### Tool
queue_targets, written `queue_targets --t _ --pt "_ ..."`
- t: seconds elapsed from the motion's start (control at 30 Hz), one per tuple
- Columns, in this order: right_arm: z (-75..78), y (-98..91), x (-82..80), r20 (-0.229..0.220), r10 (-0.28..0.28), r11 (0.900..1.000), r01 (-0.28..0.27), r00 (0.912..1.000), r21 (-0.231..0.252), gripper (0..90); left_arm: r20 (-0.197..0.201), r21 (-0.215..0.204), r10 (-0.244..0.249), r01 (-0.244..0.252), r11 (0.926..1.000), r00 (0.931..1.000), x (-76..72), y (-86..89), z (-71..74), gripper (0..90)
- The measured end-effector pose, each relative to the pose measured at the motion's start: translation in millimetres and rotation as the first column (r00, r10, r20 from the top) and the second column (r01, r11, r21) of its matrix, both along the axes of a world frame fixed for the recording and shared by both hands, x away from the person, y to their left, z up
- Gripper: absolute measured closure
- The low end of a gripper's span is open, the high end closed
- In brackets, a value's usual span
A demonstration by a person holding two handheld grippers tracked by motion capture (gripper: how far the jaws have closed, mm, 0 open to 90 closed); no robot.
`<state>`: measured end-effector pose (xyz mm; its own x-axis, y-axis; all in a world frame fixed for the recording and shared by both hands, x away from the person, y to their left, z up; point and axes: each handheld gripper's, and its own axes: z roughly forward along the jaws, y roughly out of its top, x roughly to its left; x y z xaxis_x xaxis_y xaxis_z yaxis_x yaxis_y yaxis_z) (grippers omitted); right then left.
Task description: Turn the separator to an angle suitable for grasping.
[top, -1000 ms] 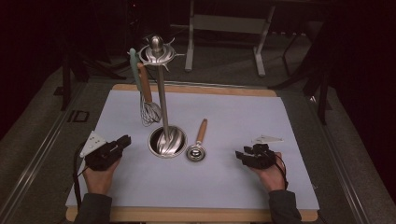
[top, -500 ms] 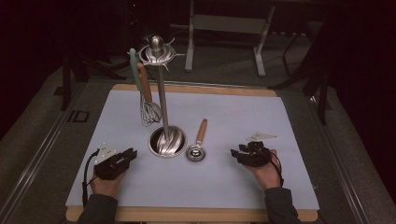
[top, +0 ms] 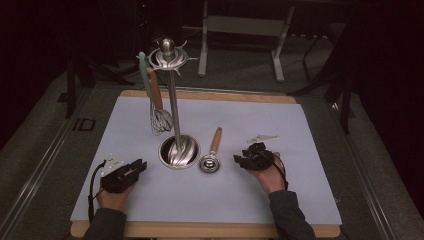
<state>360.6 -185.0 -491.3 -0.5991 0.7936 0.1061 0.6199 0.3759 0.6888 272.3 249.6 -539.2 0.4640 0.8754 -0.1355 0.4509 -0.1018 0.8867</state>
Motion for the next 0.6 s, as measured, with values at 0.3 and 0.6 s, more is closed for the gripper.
queue_targets --t 0.3,0.6 --pt "1.2 27.5 21.0 -0.019 0.022 0.9989 -0.023 0.9996 -0.041 54.5 0.003 -0.006 0.003 -0.003 1.0 1.0 -0.5 0.2 0.0 72.0" --pt "-2.2 52.6 39.9 -0.046 0.011 0.9985 -0.014 0.9989 -0.053 55.1 0.006 -0.005 0.003 -0.003 1.0 1.0 -0.8 0.0 0.0 71.8"
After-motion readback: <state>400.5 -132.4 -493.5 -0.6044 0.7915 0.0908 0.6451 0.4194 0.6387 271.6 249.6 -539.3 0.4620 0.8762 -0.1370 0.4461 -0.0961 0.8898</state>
